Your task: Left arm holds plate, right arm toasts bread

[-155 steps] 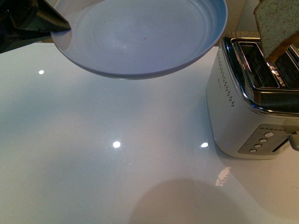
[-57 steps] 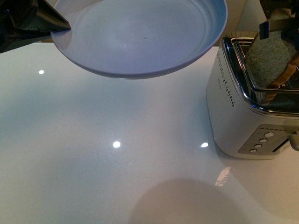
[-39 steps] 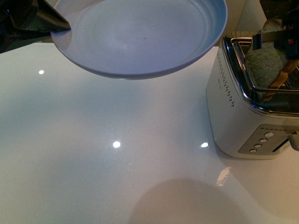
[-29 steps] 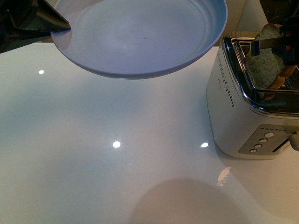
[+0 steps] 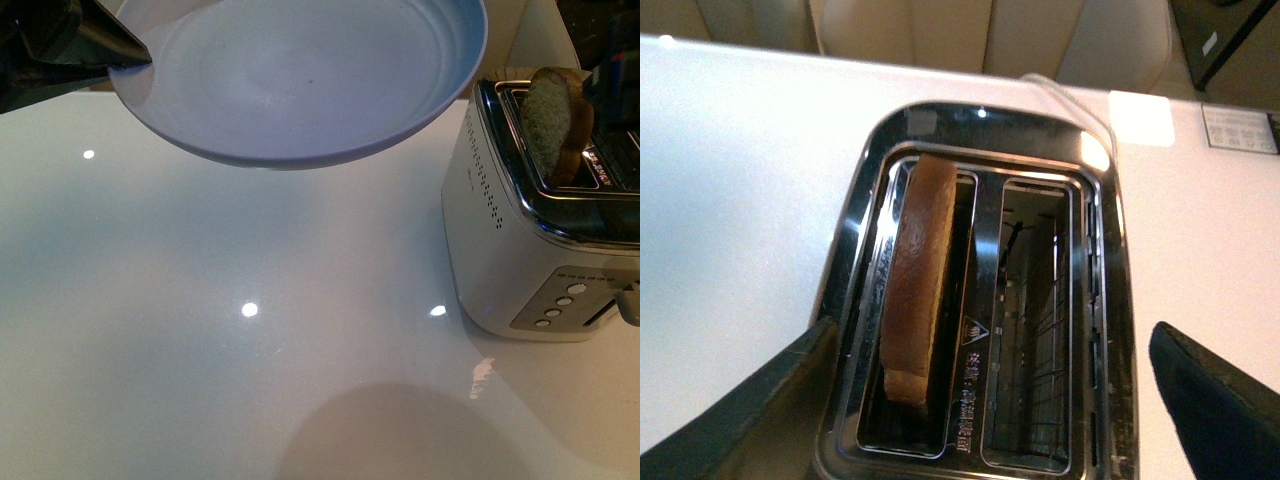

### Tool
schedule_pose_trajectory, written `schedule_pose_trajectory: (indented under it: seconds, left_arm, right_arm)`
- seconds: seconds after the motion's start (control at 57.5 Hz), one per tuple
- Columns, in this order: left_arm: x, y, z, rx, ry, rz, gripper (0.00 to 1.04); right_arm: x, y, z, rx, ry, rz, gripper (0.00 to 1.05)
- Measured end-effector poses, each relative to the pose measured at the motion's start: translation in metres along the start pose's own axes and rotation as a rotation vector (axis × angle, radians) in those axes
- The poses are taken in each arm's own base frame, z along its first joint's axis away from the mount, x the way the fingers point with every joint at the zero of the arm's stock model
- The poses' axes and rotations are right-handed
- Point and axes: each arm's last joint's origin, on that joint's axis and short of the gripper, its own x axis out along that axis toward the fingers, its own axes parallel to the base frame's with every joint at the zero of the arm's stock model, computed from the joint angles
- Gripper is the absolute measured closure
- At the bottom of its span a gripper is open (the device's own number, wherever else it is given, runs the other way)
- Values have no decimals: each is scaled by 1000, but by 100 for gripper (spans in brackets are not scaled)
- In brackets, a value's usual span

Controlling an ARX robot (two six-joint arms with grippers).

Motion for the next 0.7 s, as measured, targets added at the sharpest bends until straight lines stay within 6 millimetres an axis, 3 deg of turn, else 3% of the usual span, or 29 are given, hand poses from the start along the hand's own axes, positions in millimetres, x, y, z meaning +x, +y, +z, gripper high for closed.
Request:
schedule_pose_trajectory:
  seconds: [0.209,0.348,0.453,0.557,0.696]
  left_arm:
    - [0,0,0,0,0,0,102]
    - [0,0,0,0,0,0,102]
    - [0,0,0,0,0,0,102]
    - [0,0,0,0,0,-1,102]
    - [-1,0,0,0,-2,-1,102]
  right_arm:
    - [-53,-25,10,80,-135,-46,9]
    - [-88,-35,-3,113,-196,-70,9]
    - [-98,-37,-10,124,-217,-74,9]
    - [-100,-37,-21,108,-393,-22,25]
    - [-106,-35,-37,98,-458,-19,46]
